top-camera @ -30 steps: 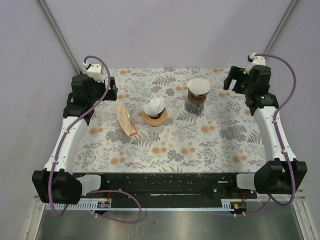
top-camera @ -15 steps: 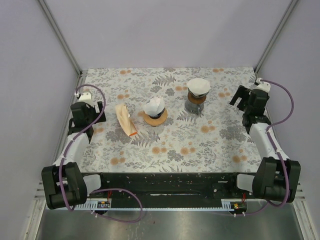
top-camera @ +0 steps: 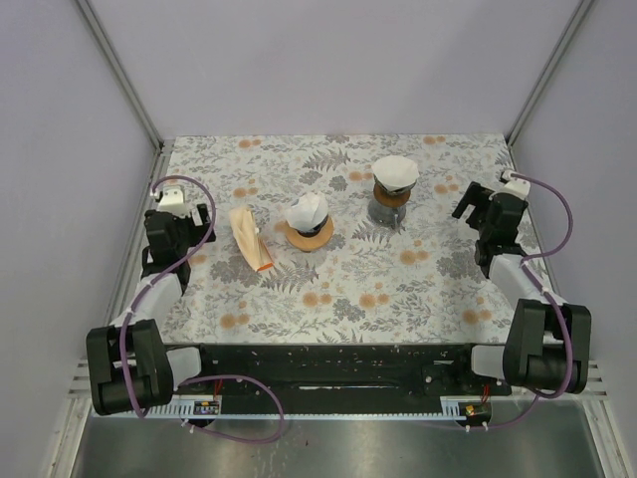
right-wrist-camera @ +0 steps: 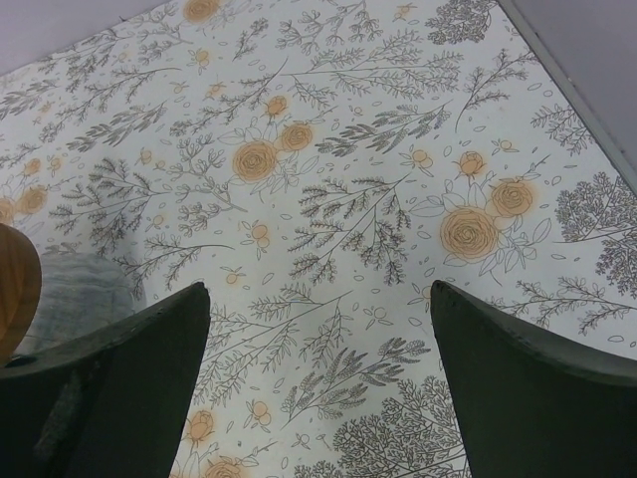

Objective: Place the coffee filter in the dripper
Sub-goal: Reset both arms

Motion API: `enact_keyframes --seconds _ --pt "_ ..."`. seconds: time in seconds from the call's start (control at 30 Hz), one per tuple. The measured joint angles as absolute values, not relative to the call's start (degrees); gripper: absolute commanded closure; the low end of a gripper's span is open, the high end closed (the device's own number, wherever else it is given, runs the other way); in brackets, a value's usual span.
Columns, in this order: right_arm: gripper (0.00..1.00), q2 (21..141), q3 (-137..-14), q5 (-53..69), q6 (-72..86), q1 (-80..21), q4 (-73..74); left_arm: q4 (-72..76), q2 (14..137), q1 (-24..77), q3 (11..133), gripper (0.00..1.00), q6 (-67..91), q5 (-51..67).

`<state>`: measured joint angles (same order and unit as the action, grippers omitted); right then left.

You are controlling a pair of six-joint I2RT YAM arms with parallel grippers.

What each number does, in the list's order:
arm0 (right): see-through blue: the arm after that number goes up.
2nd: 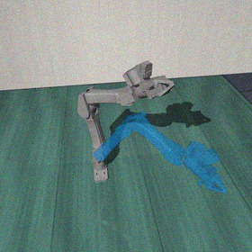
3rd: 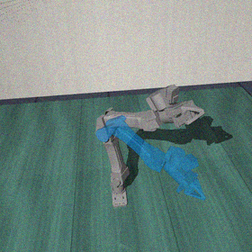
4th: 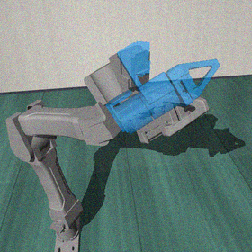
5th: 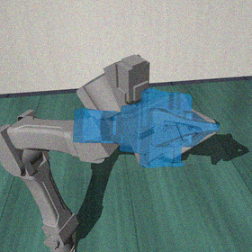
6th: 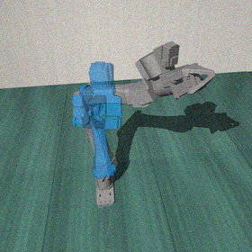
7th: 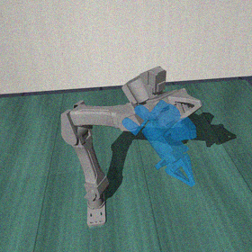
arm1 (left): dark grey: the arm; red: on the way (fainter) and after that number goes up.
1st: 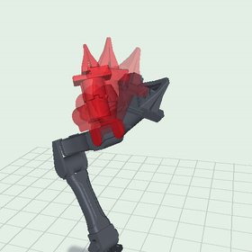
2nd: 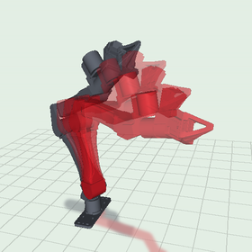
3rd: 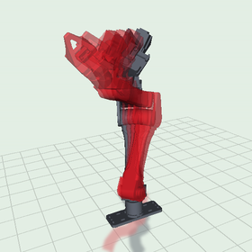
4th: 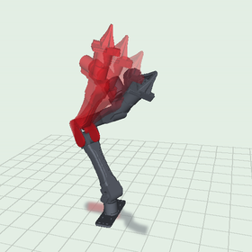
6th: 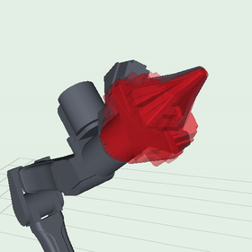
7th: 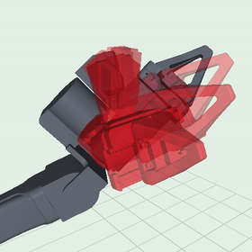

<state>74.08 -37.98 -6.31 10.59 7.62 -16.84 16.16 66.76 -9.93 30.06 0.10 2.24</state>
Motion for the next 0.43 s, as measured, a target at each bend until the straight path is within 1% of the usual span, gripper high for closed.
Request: enact_keyframes --seconds 0.43 --pt "0.01 78.59 -34.41 -4.89 10.68 7.62 -26.09 20.88 71.02 -9.93 28.86 0.01 0.93 6.52"
